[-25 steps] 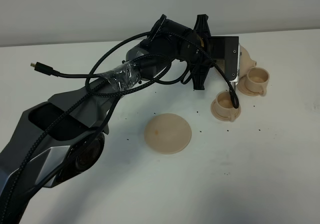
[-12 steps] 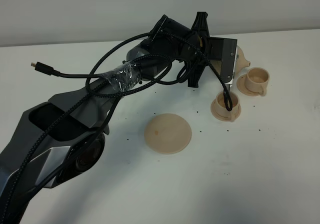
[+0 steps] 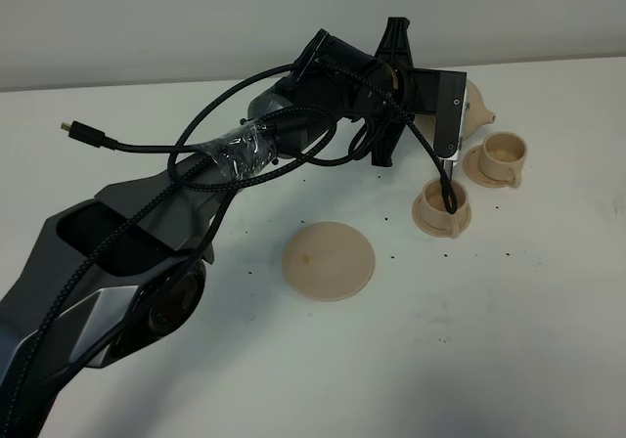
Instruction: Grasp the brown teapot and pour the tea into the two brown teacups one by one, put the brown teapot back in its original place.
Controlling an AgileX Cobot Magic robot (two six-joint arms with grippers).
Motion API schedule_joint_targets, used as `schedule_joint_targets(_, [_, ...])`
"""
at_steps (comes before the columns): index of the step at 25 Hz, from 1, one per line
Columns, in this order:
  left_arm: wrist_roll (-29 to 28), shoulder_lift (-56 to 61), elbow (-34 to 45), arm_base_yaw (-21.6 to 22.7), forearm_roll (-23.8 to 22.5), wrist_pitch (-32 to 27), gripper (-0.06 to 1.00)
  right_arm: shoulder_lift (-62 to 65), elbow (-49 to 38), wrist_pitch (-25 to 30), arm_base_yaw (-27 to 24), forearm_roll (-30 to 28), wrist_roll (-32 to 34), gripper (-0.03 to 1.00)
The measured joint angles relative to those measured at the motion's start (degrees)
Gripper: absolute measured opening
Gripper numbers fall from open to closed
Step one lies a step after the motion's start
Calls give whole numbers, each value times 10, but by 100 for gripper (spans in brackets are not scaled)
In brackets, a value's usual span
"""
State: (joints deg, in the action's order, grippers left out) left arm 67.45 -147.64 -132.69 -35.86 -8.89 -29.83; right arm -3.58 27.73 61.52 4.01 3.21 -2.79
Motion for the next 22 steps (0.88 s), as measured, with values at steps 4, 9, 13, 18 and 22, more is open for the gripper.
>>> schedule_joint_targets(4, [0, 0, 0, 0, 0, 2, 12, 0, 0, 0, 0, 0, -1, 24])
schedule_joint_targets(9, [0, 0, 0, 0, 0, 5, 12, 0, 0, 0, 0, 0, -1, 24])
schedule_joint_targets(13, [0, 2, 0, 0, 0, 8, 12, 0, 0, 0, 0, 0, -1, 24])
schedule_joint_targets(18, [0, 5, 0, 0, -7, 9, 12, 0, 0, 0, 0, 0, 0, 24])
schedule_joint_targets(22, [5, 5, 0, 0, -15, 9, 12, 0, 0, 0, 0, 0, 0, 24])
